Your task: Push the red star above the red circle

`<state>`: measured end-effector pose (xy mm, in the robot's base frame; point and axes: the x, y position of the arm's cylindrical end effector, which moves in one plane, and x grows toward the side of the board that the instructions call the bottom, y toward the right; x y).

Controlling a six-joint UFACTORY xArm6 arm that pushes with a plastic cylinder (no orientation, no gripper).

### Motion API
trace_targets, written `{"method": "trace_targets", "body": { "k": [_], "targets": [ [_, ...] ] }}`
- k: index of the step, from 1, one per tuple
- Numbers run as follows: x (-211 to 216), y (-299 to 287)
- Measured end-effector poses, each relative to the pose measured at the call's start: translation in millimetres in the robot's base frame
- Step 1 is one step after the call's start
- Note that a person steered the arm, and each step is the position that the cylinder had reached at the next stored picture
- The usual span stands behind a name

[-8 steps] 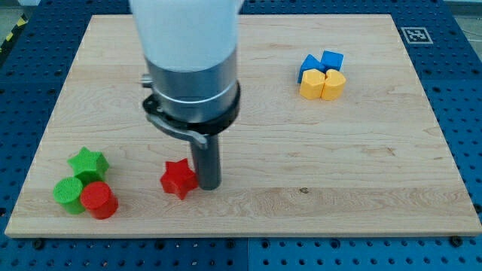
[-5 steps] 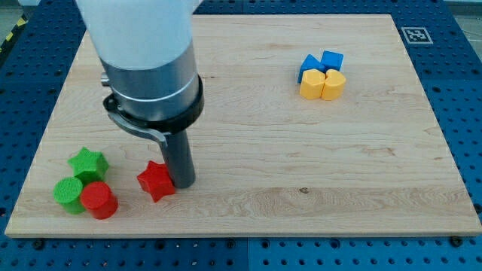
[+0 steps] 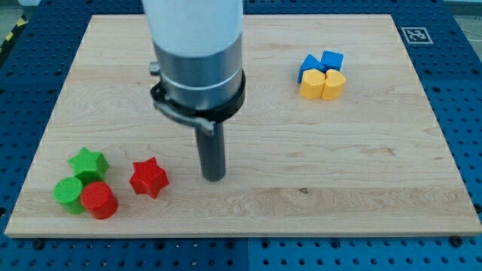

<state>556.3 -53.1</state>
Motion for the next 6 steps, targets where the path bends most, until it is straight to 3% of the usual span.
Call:
{"method": "trace_targets", "body": {
  "k": [2,6],
  "targets": [
    [0.2,-51.7],
    [-10.0,-76.6]
  ]
}}
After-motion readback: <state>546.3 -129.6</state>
